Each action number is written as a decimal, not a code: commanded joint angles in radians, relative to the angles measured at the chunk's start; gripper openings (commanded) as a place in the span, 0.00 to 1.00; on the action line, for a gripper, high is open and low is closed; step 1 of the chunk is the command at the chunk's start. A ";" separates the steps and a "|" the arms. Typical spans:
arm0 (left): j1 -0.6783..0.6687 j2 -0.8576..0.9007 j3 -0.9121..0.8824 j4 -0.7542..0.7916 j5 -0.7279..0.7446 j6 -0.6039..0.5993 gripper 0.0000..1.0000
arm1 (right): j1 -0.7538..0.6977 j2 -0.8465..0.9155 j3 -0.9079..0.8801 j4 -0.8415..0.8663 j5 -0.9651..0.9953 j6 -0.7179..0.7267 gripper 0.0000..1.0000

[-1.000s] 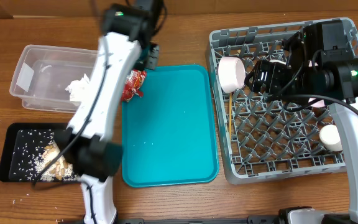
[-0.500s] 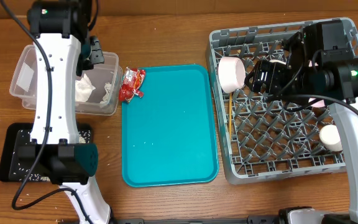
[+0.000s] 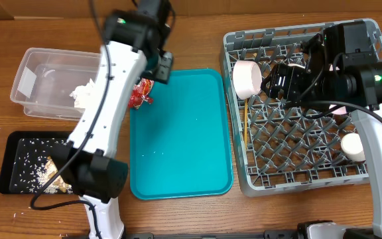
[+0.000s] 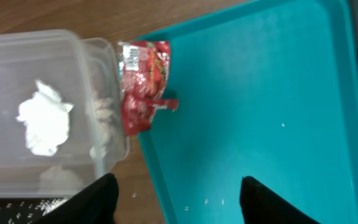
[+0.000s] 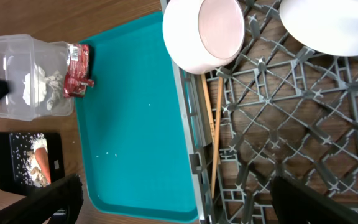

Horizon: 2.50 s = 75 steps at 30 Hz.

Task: Sort waste into correct bins and load items into the dishwasher
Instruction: 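Reach the left gripper to the red snack wrapper and grasp it, then carry the red wrapper left and release it over the black tray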

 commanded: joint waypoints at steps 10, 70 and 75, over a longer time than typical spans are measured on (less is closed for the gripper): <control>0.029 0.216 -0.301 0.247 -0.153 0.000 0.54 | 0.004 -0.008 0.008 0.001 0.009 -0.004 1.00; 0.037 0.335 -0.040 0.169 -0.132 -0.015 0.04 | 0.004 -0.008 0.008 0.004 0.009 -0.006 1.00; 0.016 0.261 0.018 0.104 -0.099 -0.014 0.04 | 0.004 -0.008 0.008 0.005 0.009 -0.003 1.00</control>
